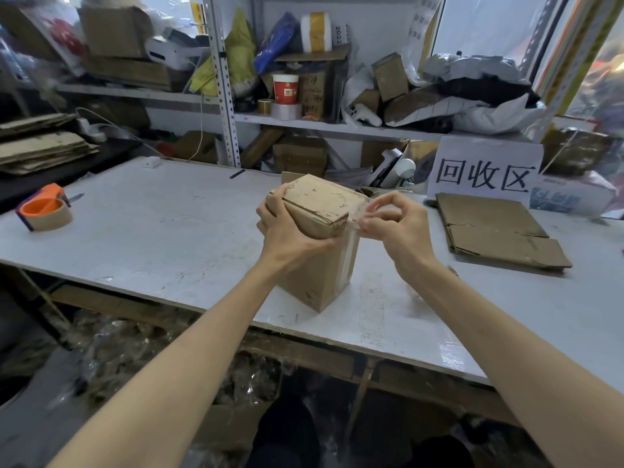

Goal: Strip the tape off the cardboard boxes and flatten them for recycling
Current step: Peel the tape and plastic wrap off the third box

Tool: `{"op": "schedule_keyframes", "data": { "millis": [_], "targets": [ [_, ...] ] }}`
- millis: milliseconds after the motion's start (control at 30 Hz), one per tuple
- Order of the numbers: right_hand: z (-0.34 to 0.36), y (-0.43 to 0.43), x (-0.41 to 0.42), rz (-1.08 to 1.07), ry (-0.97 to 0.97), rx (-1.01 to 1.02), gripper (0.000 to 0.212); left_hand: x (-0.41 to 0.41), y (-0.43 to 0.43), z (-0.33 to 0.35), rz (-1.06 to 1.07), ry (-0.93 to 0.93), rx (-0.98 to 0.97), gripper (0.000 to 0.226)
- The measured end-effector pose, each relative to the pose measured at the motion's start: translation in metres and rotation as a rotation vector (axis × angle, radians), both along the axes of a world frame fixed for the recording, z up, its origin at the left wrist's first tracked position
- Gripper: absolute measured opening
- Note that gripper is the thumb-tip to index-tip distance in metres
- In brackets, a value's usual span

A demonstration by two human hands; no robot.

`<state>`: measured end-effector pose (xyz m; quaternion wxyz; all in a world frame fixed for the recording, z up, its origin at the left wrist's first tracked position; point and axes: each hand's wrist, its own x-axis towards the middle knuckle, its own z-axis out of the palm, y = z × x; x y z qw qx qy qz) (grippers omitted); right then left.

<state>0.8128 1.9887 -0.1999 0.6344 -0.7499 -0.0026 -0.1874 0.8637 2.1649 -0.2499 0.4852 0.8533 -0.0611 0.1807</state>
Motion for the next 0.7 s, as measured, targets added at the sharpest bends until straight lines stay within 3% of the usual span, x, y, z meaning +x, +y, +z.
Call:
{"op": "schedule_keyframes", "data": {
  "millis": [67,233,400,500,567,700],
  "targets": [
    [0.006,-0.003,-0.002,-0.005,-0.044,-0.105,0.021,0.002,0.001,0.003,0.029,-0.017,-0.052,0.123],
    [0.018,-0.01,-0.012,0.003,-0.09,-0.34,0.019,0.008,0.011,0.03,0.005,0.163,-0.34,0.121],
    [0.029,0.003,-0.01,0.017,-0.077,-0.518,0.006,0.003,-0.003,0.039,-0.118,0.169,-0.168,0.119],
    [0.026,0.0,-0.007,-0.054,-0.089,-0.476,0.034,0.004,-0.002,0.036,-0.142,0.215,-0.175,0.119],
    [0.02,-0.004,-0.009,-0.143,-0.173,-0.558,0.041,0.003,-0.001,0.029,-0.153,0.236,-0.156,0.122],
    [0.004,0.002,-0.013,-0.283,-0.421,-0.816,0.012,0.001,-0.007,0.022,-0.115,0.184,-0.212,0.122]
  ]
}}
